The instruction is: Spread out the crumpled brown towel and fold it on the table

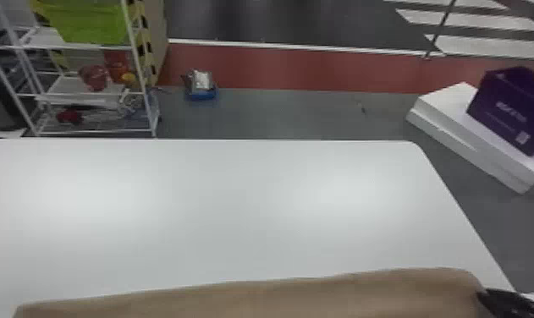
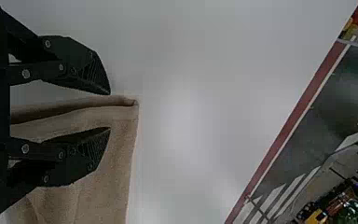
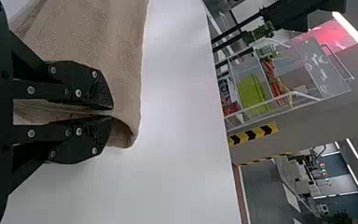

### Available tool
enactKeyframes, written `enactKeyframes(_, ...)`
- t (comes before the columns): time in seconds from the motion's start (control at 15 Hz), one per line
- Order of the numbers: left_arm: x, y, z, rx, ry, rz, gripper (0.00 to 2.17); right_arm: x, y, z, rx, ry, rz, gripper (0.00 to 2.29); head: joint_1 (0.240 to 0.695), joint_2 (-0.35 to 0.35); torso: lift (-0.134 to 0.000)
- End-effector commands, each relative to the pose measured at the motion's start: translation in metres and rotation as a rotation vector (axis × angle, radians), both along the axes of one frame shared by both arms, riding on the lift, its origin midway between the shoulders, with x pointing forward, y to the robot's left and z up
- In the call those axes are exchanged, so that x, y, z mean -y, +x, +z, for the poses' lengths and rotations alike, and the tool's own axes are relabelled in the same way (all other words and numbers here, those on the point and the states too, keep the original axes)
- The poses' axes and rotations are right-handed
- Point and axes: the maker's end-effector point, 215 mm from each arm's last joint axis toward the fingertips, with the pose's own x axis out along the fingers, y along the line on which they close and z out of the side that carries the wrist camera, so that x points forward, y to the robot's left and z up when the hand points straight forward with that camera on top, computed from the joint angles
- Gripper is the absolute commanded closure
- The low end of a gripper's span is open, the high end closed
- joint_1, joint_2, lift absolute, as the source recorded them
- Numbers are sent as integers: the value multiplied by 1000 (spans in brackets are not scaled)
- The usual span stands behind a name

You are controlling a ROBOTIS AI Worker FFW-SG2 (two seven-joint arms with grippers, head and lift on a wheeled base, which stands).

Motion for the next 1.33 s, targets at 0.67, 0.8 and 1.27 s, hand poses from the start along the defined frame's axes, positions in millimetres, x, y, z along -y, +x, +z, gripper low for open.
enactKeyframes(0.67, 37, -10, 51, 192, -79, -53, 286, -47, 1, 68, 252, -44, 41, 566, 695, -152, -124)
enactKeyframes(0.8, 57, -26, 47, 159, -101, -93, 802, -75, 5, 70, 247, -17, 71, 637, 695, -109, -124)
enactKeyframes(1.27, 75, -68, 18, -70, -86, -72, 1156, -123, 21, 31, 236, -141, 174, 505, 695, -24, -124)
